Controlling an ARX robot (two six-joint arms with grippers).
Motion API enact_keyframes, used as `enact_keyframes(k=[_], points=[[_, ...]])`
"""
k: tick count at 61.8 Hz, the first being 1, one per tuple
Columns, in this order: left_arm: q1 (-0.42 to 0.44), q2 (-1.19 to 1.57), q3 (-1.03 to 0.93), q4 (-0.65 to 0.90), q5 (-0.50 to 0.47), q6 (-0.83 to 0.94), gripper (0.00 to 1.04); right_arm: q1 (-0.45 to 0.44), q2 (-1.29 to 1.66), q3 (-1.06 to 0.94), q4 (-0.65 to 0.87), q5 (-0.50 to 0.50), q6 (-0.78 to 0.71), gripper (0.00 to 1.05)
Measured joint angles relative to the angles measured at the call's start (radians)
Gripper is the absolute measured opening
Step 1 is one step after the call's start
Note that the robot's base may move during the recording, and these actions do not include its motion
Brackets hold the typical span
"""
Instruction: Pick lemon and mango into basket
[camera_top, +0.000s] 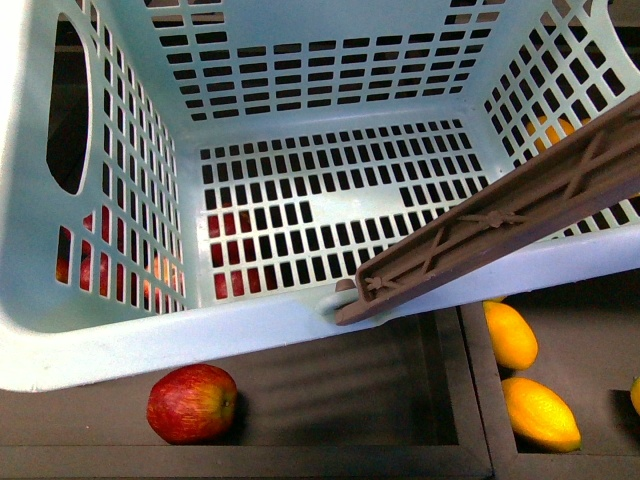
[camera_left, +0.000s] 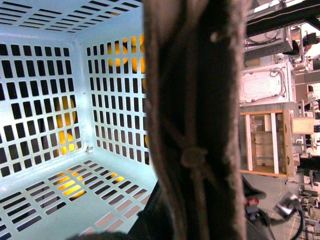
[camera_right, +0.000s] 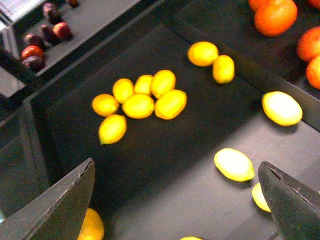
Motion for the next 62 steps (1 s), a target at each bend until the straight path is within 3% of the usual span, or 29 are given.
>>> enact_keyframes(k=[11,26,38,62], points=[[0.000,0.000,0.000,0.000,0.005,-0.001,0.04,0.004,0.459,0.225,0.037,0.057,0.130,0.96],[0.000,0.000,0.000,0.000,0.003,0.000,0.04,0.116,1.024,0.711,-0.126,0.154,0.321,0.96],[0.000,0.000,0.000,0.000,0.006,-0.001,0.04,0.163,1.197,0.952,-0.205,0.181,0.349,0.96],[0.000,0.000,0.000,0.000,0.005,-0.001,0.04,0.205,1.395,1.215,-0.283,0.208,0.346,0.96]])
